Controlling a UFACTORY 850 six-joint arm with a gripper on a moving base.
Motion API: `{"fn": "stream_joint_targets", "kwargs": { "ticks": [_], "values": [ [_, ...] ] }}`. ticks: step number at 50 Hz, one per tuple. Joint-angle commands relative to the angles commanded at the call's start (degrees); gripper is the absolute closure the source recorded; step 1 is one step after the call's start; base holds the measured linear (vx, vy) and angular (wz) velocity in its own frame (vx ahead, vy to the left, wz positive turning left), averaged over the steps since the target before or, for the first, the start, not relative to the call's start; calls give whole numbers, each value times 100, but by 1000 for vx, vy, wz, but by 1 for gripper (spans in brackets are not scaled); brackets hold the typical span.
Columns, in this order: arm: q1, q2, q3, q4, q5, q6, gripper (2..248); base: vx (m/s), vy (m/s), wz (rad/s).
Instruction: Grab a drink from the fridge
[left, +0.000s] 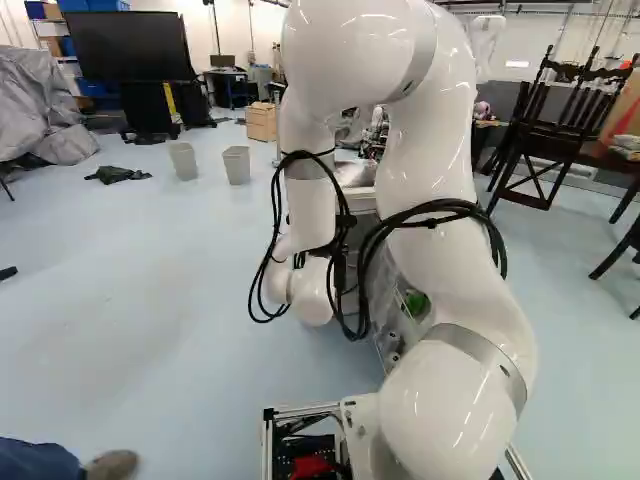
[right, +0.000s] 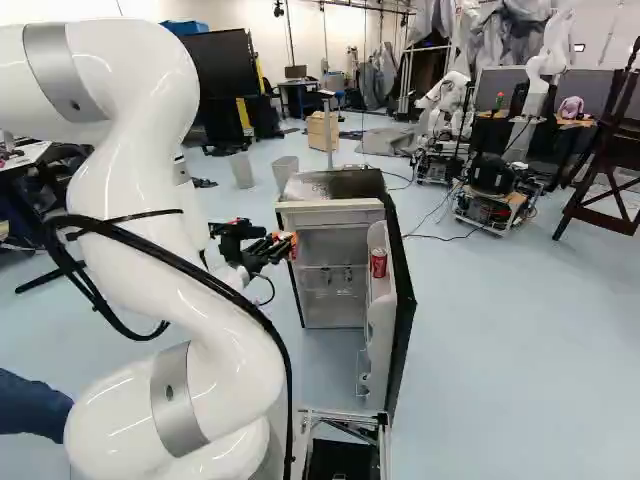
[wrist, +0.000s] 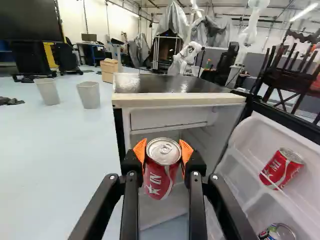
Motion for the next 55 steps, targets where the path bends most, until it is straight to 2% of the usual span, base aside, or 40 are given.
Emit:
{"fn": "stream_joint_targets", "kwargs": {
  "ticks": [33, 42, 55],
  "values": [
    [-102, 640, 127, -1062, -775, 0, 157, 0, 0, 0],
    [-221, 764, 94, -1217, -955, 0, 157, 0, 0, 0],
    [-426, 923, 26, -1256, -1011, 0, 157, 0, 0, 0]
  ]
}}
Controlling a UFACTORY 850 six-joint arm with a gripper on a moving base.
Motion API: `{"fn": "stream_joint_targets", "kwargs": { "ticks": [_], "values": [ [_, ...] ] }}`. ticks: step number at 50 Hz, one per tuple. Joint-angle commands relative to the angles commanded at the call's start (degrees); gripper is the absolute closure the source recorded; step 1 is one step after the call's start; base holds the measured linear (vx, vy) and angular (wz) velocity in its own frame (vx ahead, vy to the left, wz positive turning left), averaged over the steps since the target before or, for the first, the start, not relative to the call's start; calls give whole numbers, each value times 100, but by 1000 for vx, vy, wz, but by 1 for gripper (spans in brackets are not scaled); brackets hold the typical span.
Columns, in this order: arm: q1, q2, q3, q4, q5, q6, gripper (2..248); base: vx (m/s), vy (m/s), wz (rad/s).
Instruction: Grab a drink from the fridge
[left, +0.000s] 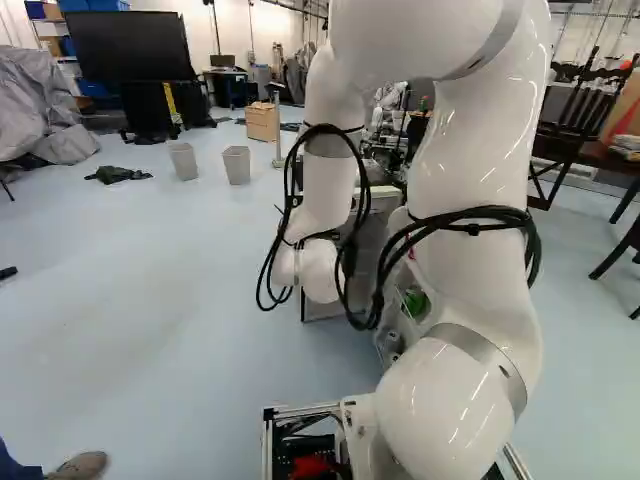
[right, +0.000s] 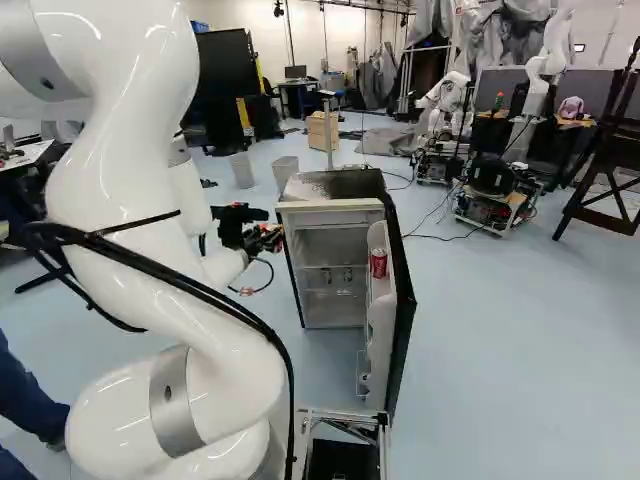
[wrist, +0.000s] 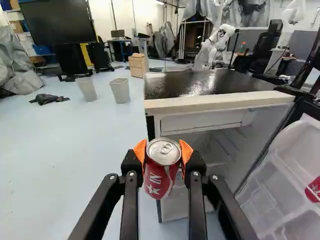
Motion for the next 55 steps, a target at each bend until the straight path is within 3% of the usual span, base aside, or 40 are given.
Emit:
{"fn": "stream_joint_targets", "kwargs": {
  "ticks": [13, 27, 55],
  "values": [
    [-190, 197, -13, -47, -27, 0, 157, 0, 0, 0],
    [-361, 478, 64, -319, -190, 0, 157, 0, 0, 0],
    [-599, 1026, 199, -1258, -572, 0, 157, 0, 0, 0]
  ]
}}
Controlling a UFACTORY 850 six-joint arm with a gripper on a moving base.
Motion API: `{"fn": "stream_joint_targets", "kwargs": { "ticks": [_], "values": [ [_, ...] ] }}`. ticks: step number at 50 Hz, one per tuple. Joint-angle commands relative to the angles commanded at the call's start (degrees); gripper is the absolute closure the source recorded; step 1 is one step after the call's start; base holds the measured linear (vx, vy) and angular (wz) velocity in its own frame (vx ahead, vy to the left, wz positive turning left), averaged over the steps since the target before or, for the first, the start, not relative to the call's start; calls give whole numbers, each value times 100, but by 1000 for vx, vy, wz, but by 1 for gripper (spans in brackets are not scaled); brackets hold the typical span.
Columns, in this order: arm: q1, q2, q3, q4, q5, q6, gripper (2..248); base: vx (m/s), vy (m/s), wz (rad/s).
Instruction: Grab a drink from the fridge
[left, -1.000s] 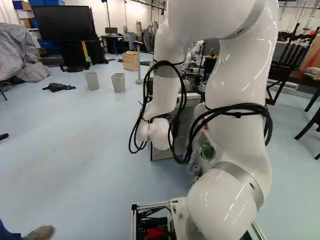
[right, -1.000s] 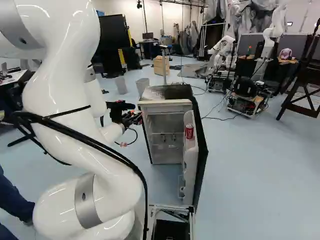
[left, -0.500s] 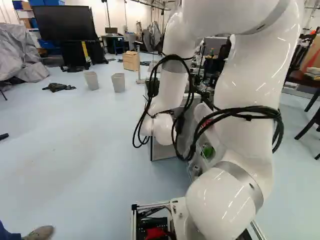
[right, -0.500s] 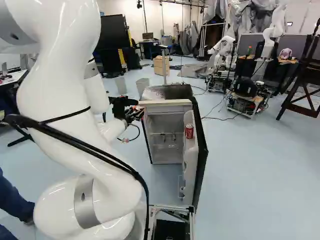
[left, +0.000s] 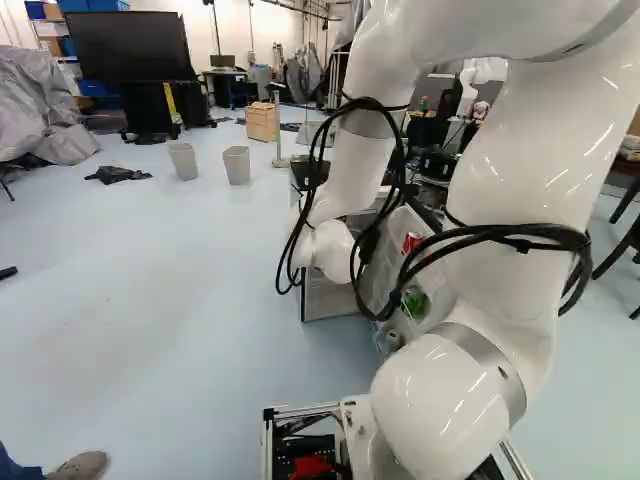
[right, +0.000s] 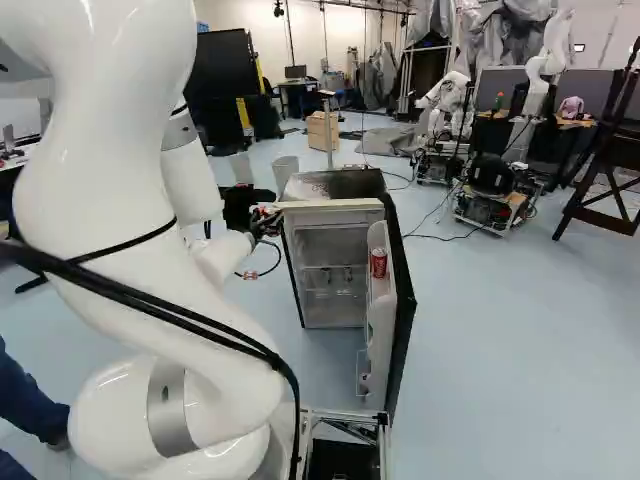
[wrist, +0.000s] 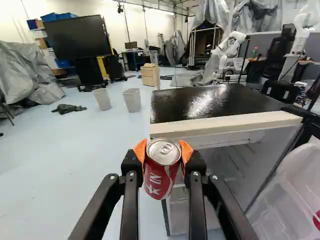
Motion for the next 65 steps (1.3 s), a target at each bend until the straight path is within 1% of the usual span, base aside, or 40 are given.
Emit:
{"fn": "stream_joint_targets", "kwargs": {
  "ticks": [9, 20, 37, 65],
  "values": [
    [-74, 168, 35, -375, -129, 0, 157, 0, 0, 0],
    [-241, 368, 71, -788, -234, 0, 157, 0, 0, 0],
    [-584, 629, 126, -1196, -248, 0, 157, 0, 0, 0],
    [-1163, 672, 157, -1805, -249, 0, 157, 0, 0, 0]
  ]
}}
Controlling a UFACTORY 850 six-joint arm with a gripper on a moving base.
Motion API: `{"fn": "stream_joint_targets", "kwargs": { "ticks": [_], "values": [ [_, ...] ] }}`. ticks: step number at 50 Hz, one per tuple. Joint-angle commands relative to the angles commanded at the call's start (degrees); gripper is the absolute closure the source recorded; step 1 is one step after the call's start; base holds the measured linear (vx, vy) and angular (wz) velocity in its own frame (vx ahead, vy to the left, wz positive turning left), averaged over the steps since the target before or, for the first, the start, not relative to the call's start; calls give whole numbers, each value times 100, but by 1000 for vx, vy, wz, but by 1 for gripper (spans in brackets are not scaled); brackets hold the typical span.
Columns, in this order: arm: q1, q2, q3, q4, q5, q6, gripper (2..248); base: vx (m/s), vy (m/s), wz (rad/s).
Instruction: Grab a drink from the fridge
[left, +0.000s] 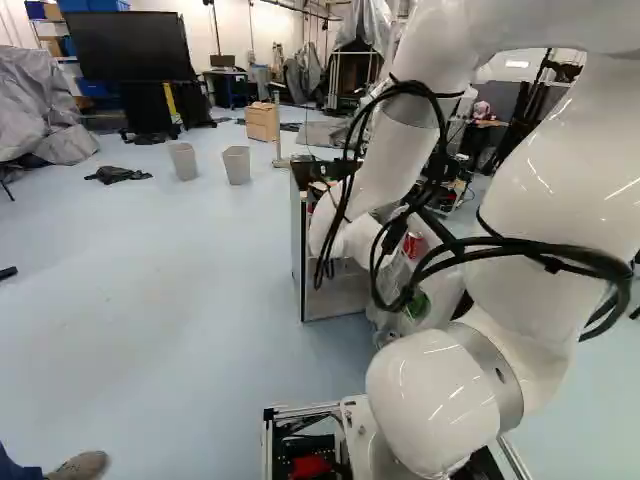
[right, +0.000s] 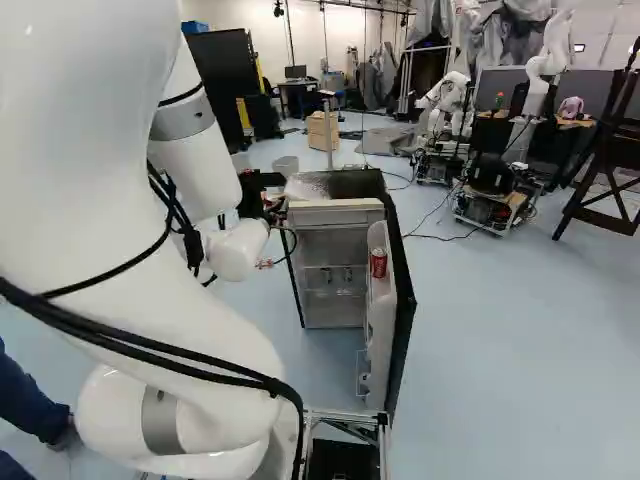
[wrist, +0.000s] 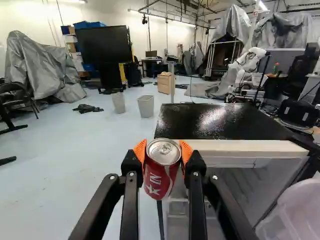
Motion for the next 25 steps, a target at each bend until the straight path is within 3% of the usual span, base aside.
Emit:
{"fn": "stream_joint_targets", "kwargs": {
  "ticks": [25],
  "values": [
    [-534, -178, -187, -618, -83, 0, 157, 0, 0, 0]
  ]
}}
